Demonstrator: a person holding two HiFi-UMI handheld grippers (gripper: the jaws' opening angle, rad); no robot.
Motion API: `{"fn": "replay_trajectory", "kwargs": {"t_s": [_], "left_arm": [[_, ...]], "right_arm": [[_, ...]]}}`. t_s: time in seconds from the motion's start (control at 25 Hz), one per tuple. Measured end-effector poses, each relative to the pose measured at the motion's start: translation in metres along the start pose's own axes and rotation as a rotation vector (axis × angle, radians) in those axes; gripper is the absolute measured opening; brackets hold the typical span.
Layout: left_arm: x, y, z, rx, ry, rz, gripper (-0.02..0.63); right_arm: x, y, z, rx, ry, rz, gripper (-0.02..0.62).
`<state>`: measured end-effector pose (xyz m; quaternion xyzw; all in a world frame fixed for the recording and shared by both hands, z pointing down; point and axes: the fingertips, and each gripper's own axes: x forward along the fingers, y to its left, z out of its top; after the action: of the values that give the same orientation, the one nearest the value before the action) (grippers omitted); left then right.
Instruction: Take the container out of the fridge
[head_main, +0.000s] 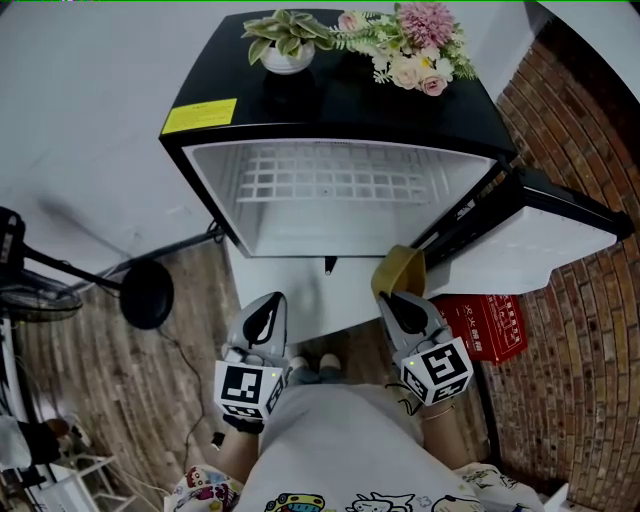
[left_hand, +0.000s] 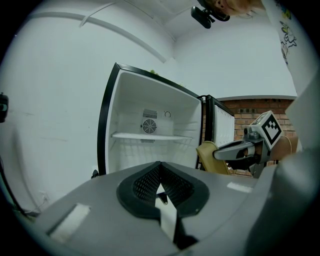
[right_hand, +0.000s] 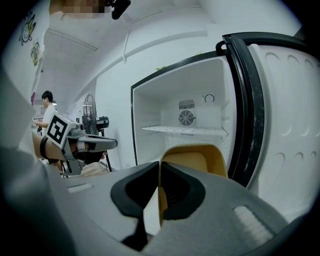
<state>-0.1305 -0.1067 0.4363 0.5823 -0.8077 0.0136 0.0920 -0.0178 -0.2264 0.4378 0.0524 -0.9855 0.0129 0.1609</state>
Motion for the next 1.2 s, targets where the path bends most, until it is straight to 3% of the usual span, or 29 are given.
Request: {"fn": "replay_trajectory", "kwargs": {"t_s": [1.2], "left_arm": [[0.0013,0.0023,-0.0013,0.001,-0.003,0.021,-0.002]], "right_arm": [[0.0003,-0.0023,0.0063,0.021,-0.042,0.011,0.014]]}}
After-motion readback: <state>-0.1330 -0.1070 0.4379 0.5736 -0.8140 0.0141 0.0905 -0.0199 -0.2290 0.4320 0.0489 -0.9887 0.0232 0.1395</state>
